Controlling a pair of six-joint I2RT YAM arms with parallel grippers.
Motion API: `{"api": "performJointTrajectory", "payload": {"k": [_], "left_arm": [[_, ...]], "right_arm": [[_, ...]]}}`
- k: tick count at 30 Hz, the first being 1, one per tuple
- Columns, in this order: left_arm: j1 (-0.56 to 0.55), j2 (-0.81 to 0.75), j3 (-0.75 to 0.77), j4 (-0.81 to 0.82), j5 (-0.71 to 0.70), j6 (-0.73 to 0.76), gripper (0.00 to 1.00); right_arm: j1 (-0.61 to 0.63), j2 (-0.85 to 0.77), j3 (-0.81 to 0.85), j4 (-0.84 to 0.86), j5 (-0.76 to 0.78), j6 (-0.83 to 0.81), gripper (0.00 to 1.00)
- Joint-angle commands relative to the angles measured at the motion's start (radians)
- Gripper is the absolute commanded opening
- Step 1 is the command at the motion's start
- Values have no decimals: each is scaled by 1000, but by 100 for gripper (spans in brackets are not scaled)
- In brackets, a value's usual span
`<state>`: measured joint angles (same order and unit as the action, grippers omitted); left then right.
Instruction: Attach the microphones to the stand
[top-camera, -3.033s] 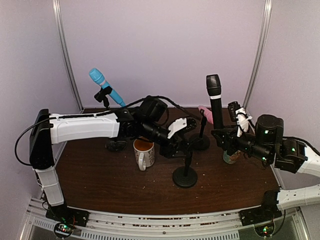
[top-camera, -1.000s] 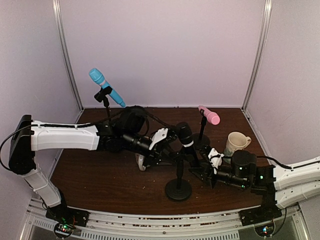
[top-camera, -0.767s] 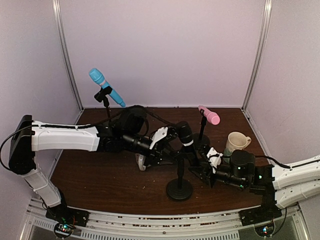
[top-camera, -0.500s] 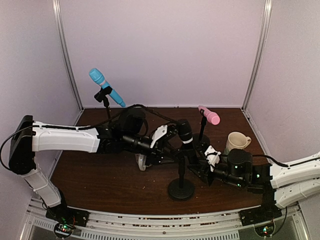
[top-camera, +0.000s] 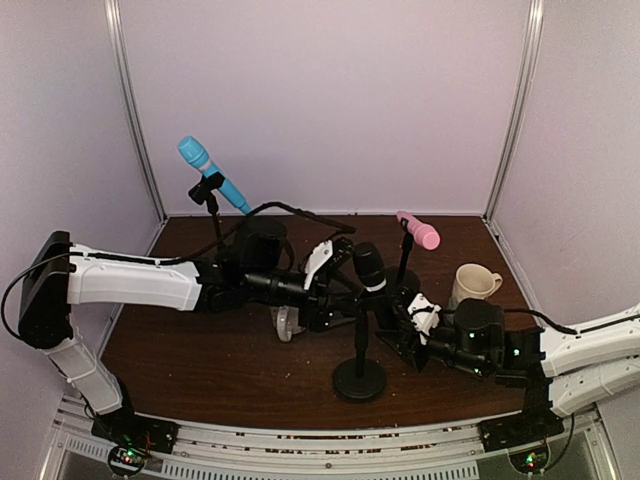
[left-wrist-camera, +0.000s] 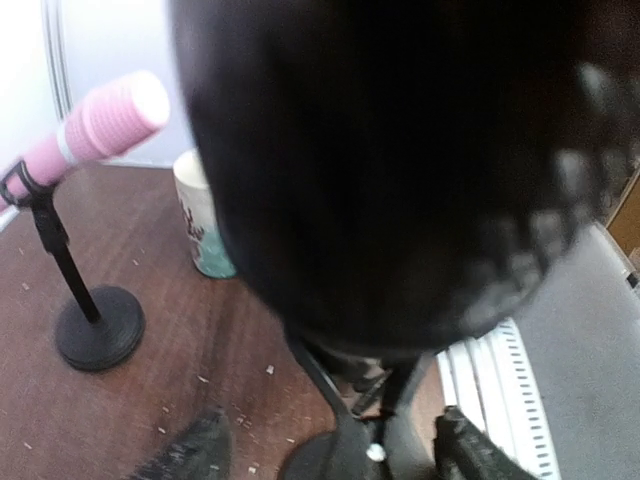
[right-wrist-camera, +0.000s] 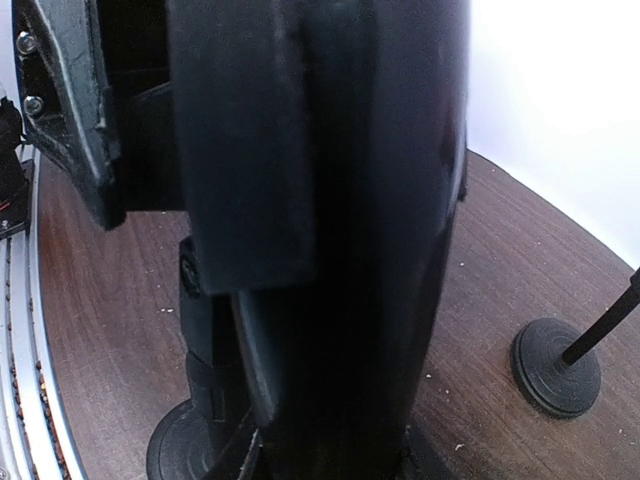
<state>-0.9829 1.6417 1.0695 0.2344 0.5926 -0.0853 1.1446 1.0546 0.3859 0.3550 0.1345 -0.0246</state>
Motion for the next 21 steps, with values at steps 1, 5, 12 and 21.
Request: {"api": "performJointTrajectory", "payload": {"k": [1,5,12,21], "left_arm": [[-3,-33,-3,122,-74,-34,88],[-3,-79,-23,68,-131,-19,98],[-3,-225,-85,-88,-332,24,98],[-3,-404,-176,-205,-483,35,98]], "right_arm": [[24,-30,-22,-16,-11,-48,0],[21,-43,-5,32,83,-35,0],[-3,60,135,115,202,-91,0],[-97,291,328,288,291,-182,0]]}}
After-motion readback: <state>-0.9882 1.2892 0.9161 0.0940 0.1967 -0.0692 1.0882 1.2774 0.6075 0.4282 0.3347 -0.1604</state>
